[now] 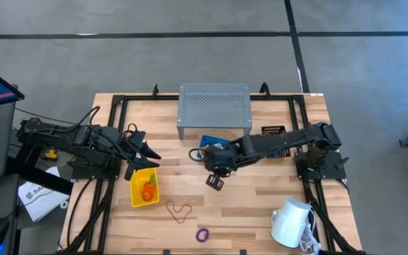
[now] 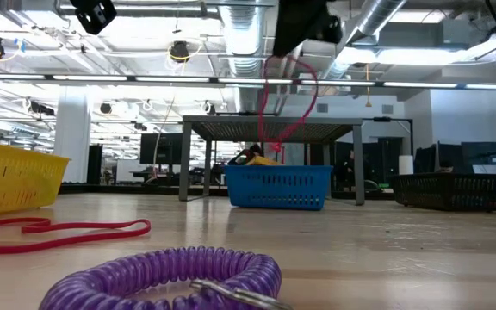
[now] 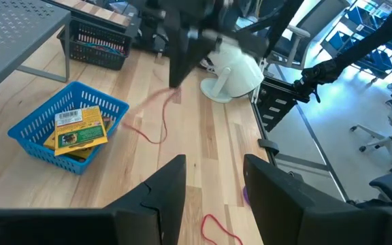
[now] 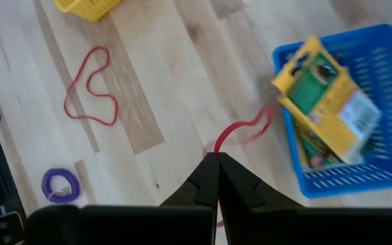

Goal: Pick & Place Office Desk Supplies
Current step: Put the red rubber band into the black bin

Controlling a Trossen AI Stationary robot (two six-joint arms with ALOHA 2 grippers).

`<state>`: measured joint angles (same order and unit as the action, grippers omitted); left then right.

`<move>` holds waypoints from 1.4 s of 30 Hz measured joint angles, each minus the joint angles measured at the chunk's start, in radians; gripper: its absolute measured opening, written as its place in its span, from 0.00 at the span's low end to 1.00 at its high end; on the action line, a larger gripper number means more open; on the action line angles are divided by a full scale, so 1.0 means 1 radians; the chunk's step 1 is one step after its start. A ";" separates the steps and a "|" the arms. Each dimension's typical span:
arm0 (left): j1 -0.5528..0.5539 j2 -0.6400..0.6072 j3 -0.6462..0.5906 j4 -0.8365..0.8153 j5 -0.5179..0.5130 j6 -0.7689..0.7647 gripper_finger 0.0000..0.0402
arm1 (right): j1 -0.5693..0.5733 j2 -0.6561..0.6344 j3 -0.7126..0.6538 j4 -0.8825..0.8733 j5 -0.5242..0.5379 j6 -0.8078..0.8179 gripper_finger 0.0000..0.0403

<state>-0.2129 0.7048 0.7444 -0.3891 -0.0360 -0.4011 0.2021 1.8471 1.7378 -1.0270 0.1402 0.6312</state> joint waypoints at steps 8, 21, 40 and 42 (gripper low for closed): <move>0.000 0.000 0.000 0.001 0.000 0.000 0.36 | -0.002 -0.116 0.000 -0.152 0.101 0.048 0.00; 0.000 0.000 0.000 0.001 0.000 0.000 0.36 | -0.060 -0.326 -0.088 -0.407 0.185 0.131 0.00; 0.000 0.000 0.000 0.001 0.000 0.003 0.36 | -0.341 -0.874 -0.739 -0.196 0.114 0.193 0.00; 0.000 0.000 0.000 0.001 0.000 0.002 0.36 | -0.362 -0.889 -0.786 -0.174 0.097 0.185 0.00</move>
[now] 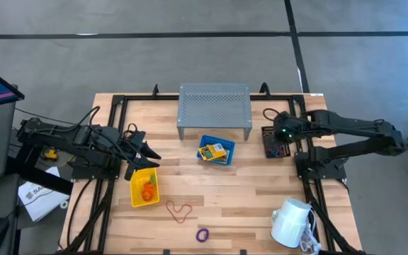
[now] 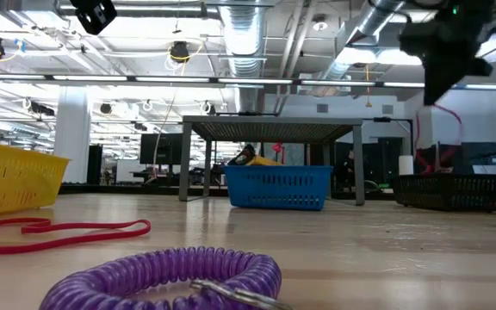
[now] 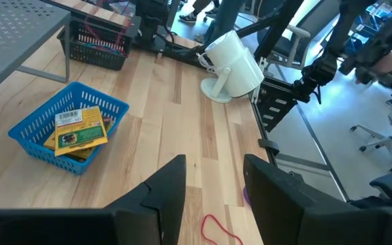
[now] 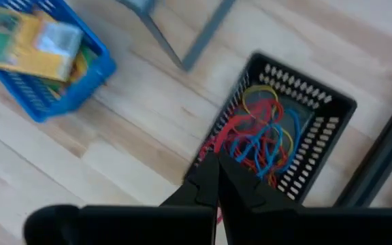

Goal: Pick & Place Office Desk Supplies
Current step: Put the red rubber band into the black bin

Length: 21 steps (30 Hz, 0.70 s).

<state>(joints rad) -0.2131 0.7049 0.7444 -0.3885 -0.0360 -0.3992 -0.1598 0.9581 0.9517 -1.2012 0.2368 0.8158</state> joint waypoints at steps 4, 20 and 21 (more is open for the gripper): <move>0.000 0.000 0.000 0.000 0.000 -0.005 0.36 | -0.032 0.009 -0.076 0.022 -0.030 -0.029 0.00; 0.000 0.000 0.000 0.000 0.000 -0.009 0.36 | -0.187 0.010 -0.198 0.097 -0.096 -0.141 0.05; 0.000 0.000 0.000 0.000 0.000 -0.009 0.36 | -0.196 0.010 -0.198 0.096 -0.098 -0.144 0.08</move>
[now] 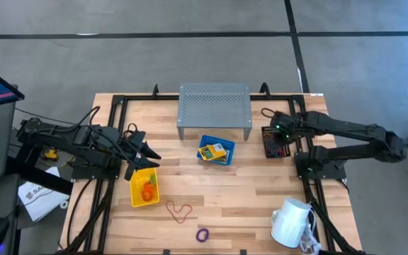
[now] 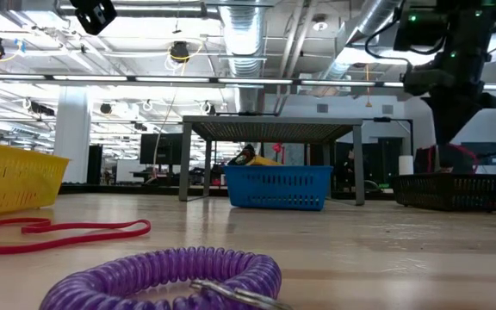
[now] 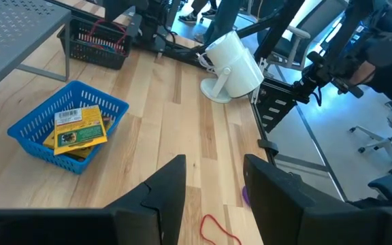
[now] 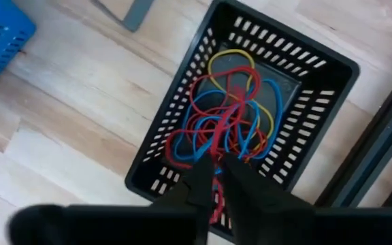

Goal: Pick & Place Office Desk Supplies
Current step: Put the red rubber band into the black bin

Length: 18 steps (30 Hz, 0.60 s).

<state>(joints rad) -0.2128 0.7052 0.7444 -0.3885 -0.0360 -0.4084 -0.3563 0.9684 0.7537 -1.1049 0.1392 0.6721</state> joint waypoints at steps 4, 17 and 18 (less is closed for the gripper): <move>0.000 0.000 0.000 0.000 0.000 0.000 0.36 | -0.041 0.000 0.000 0.009 -0.014 -0.015 0.24; 0.000 0.000 0.000 0.000 0.000 0.000 0.36 | -0.167 0.000 0.000 -0.007 -0.087 0.058 0.52; 0.000 0.000 0.000 0.000 0.000 0.000 0.36 | -0.167 0.000 0.000 -0.006 -0.086 0.059 0.51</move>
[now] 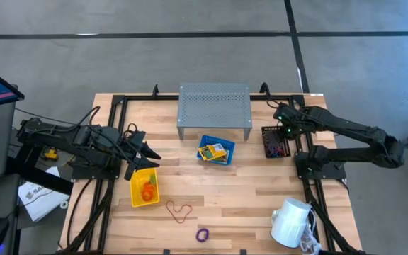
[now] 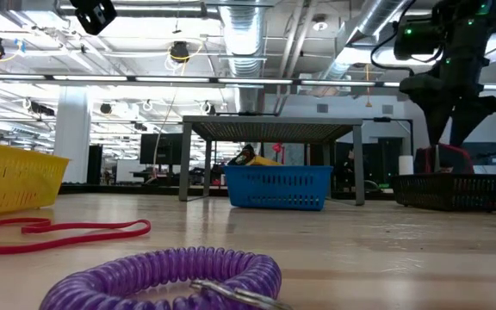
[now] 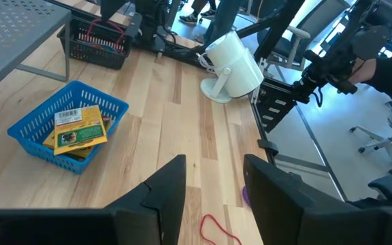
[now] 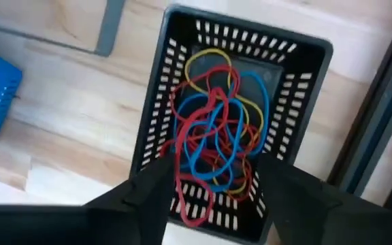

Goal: Pick & Place Office Desk Supplies
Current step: Put the red rubber band into the black bin, then put the violet spring keychain into the yellow bin

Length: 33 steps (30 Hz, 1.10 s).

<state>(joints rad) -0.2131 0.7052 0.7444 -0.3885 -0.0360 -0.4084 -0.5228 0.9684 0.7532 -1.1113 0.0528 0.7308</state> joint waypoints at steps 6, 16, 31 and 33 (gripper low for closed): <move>0.000 0.000 0.000 0.000 0.000 0.000 0.36 | -0.002 0.000 0.000 0.013 -0.020 -0.002 0.38; 0.000 0.000 0.000 0.000 0.000 0.000 0.36 | -0.038 0.013 0.000 0.014 -0.031 0.007 0.26; 0.000 0.000 0.000 0.000 0.003 -0.027 0.36 | -0.018 -0.005 -0.012 0.232 -0.215 -0.027 0.26; 0.000 0.000 0.000 0.000 0.003 -0.026 0.36 | 0.049 -0.009 -0.012 0.298 -0.231 -0.024 0.25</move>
<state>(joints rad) -0.2127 0.7048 0.7445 -0.3887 -0.0334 -0.4339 -0.4736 0.9599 0.7410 -0.8131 -0.1778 0.7069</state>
